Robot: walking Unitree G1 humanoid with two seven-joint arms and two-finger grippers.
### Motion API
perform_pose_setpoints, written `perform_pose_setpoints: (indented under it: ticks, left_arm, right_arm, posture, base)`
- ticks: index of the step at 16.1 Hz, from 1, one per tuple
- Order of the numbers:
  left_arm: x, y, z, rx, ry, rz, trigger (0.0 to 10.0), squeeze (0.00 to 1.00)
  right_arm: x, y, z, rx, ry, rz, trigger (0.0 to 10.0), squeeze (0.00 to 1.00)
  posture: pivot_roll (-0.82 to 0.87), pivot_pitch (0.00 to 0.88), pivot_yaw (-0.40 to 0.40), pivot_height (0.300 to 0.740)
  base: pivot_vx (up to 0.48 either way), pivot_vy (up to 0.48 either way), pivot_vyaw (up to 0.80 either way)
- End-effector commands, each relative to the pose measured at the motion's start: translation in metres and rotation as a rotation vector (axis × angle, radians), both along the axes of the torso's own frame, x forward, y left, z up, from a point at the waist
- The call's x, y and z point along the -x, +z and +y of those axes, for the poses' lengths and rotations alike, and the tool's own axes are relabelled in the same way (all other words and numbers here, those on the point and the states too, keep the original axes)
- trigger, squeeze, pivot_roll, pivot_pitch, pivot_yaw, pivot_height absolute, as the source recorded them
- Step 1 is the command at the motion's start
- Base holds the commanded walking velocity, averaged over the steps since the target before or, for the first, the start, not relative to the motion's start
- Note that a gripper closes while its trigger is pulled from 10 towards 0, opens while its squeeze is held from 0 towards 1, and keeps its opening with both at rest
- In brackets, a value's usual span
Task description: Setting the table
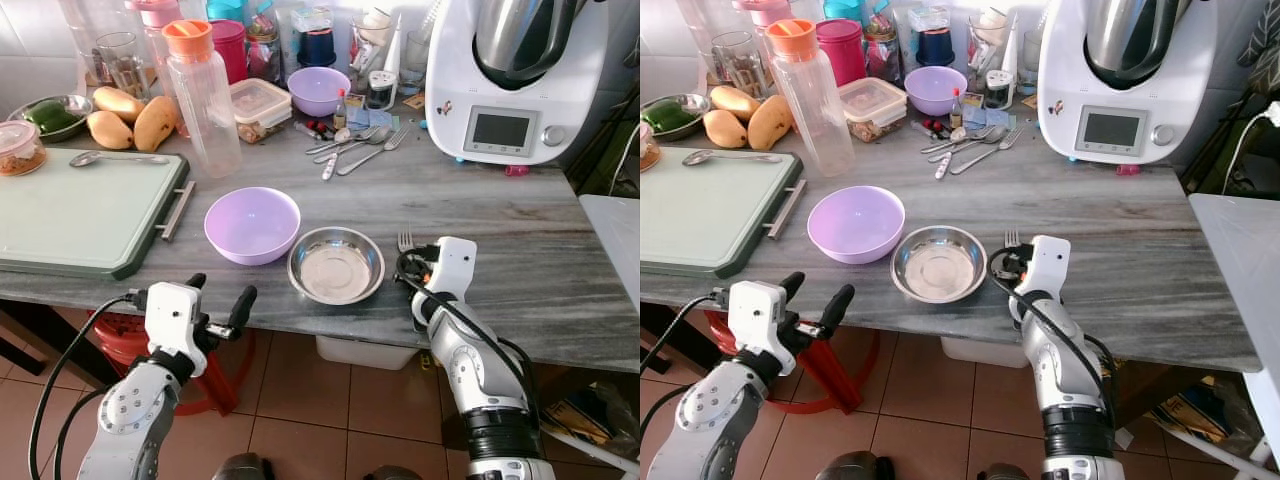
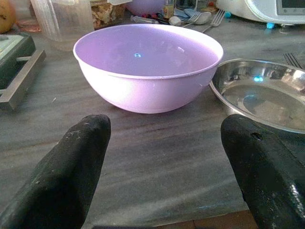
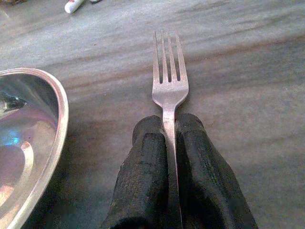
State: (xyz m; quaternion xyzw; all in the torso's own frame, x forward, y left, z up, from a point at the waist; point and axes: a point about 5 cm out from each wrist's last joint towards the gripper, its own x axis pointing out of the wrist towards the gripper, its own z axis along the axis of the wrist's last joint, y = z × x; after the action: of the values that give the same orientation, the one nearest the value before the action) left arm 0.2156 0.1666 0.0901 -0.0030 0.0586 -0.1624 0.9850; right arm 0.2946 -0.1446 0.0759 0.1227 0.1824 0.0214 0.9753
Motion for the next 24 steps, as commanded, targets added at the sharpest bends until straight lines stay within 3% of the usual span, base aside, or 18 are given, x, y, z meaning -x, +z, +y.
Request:
perform_pose_setpoints:
  ticks: [1, 3, 4, 20, 24]
  left_arm:
    - [-0.001, -0.002, -0.001, -0.01, 0.0, 0.014, 10.0, 0.0]
    - [-0.002, -0.002, -0.001, -0.011, -0.002, 0.015, 10.0, 0.0]
    - [-0.003, -0.002, -0.001, -0.011, 0.0, 0.015, 10.0, 0.0]
    - [-0.007, -0.003, -0.004, -0.012, 0.001, 0.008, 10.0, 0.0]
    - [-0.008, -0.003, -0.004, -0.01, 0.004, 0.006, 10.0, 0.0]
  right_arm:
    - [-0.001, -0.002, 0.006, 0.001, 0.02, 0.014, 10.0, 0.0]
    - [0.0, -0.005, 0.007, -0.01, 0.028, 0.023, 10.0, 0.0]
    - [0.0, -0.005, 0.008, -0.018, 0.026, 0.023, 10.0, 1.0]
    - [0.002, 0.008, -0.005, 0.056, 0.008, -0.062, 10.0, 1.0]
    - [0.003, 0.02, -0.01, 0.1, -0.017, -0.162, 10.0, 1.0]
  posture:
    - [0.0, 0.0, 0.018, 0.74]
    - [0.0, 0.0, 0.018, 0.74]
    - [0.0, 0.0, 0.019, 0.74]
    - [-0.01, 0.0, 0.02, 0.74]
    - [-0.01, 0.0, 0.019, 0.74]
  base:
    - [0.0, 0.0, 0.0]
    - [0.0, 0.0, 0.0]
    - [0.0, 0.0, 0.0]
    - [0.0, 0.0, 0.0]
    - [0.0, 0.0, 0.0]
